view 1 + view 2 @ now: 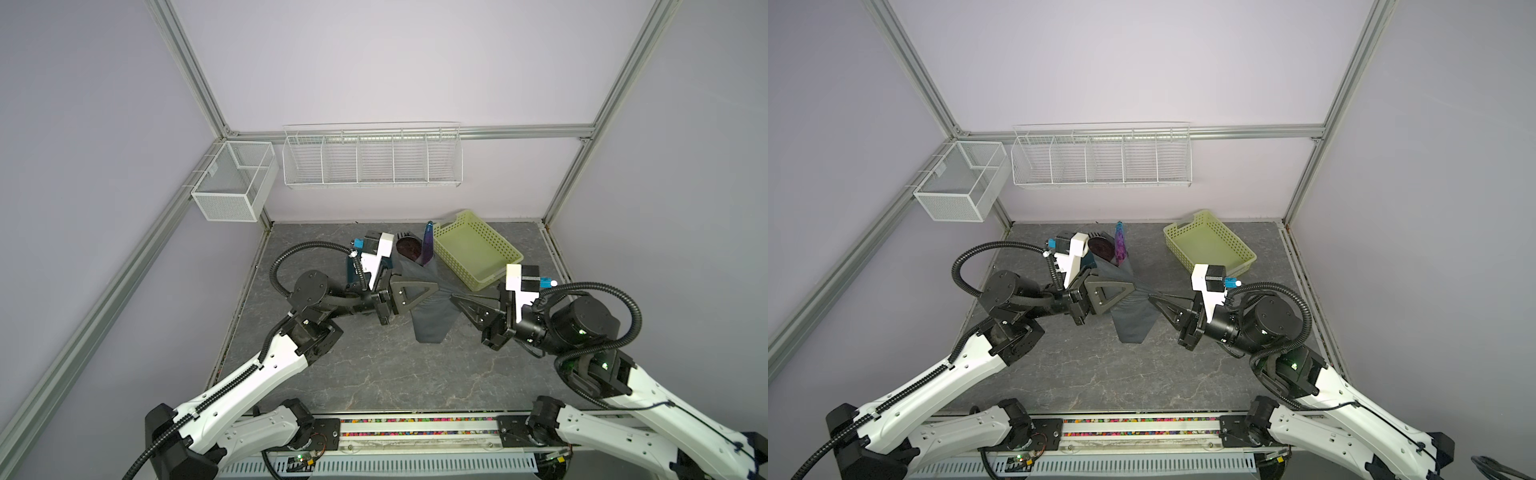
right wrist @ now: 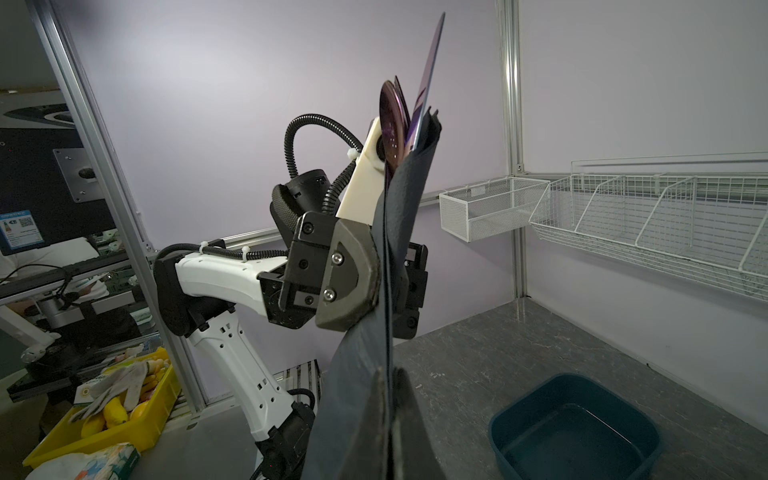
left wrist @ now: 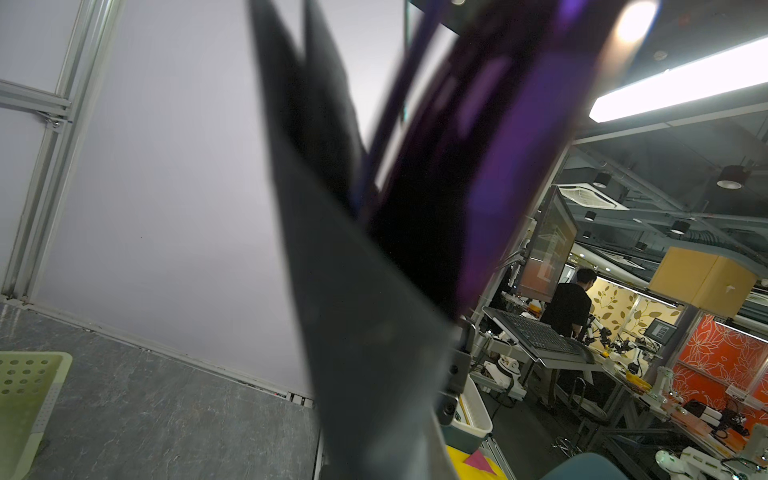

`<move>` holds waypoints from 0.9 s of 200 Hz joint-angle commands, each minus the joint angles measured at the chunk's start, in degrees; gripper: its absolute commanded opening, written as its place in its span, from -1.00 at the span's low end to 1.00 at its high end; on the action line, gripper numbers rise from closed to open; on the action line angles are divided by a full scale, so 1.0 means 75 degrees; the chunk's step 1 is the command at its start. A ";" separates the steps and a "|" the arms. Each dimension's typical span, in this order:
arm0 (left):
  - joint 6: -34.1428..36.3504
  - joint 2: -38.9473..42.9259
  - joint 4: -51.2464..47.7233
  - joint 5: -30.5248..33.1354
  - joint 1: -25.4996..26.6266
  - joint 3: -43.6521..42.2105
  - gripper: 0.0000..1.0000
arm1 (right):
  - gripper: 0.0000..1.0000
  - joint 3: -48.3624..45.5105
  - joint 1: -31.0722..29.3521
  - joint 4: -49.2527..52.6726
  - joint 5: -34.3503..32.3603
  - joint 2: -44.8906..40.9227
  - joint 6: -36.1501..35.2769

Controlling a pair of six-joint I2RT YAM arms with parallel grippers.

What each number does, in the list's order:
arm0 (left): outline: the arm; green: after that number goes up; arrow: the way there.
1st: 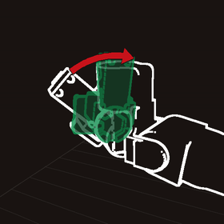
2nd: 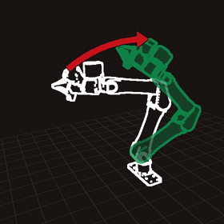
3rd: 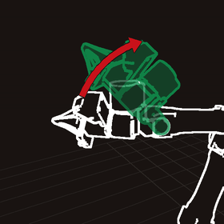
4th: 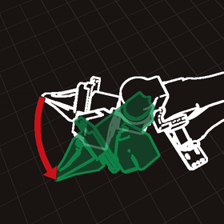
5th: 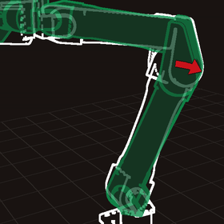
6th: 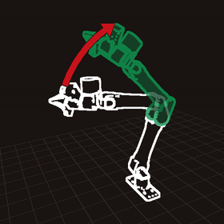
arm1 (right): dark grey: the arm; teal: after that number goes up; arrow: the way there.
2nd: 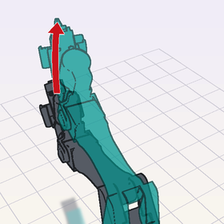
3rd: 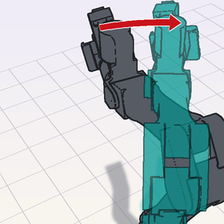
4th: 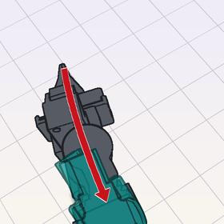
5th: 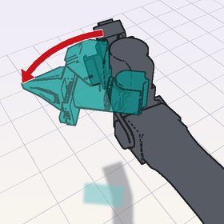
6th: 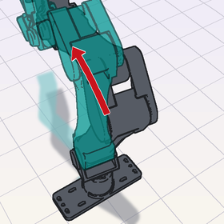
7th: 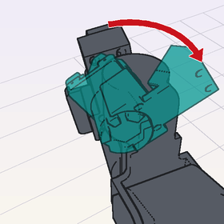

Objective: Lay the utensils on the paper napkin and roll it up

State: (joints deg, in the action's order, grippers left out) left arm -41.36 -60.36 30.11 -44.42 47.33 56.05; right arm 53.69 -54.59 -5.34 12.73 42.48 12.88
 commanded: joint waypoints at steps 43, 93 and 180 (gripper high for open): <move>-0.0122 0.0184 0.0961 0.0126 -0.0100 0.0166 -0.74 | -0.88 0.0161 0.0055 0.0069 -0.0549 -0.0366 -0.0269; -0.0083 0.0176 0.0922 0.0057 -0.0100 0.0213 -0.93 | -0.88 0.0198 0.0058 0.0056 -0.0481 -0.0310 -0.0262; 0.1050 0.0443 -0.1001 0.0991 -0.0100 0.0419 -0.97 | -0.17 0.0375 0.0051 0.0842 -0.0956 -0.0654 -0.0361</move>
State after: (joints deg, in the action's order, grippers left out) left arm -38.50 -58.67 27.77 -41.52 46.83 56.18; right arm 54.54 -54.35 -0.97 7.57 39.44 11.88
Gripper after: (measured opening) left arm 0.065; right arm 0.381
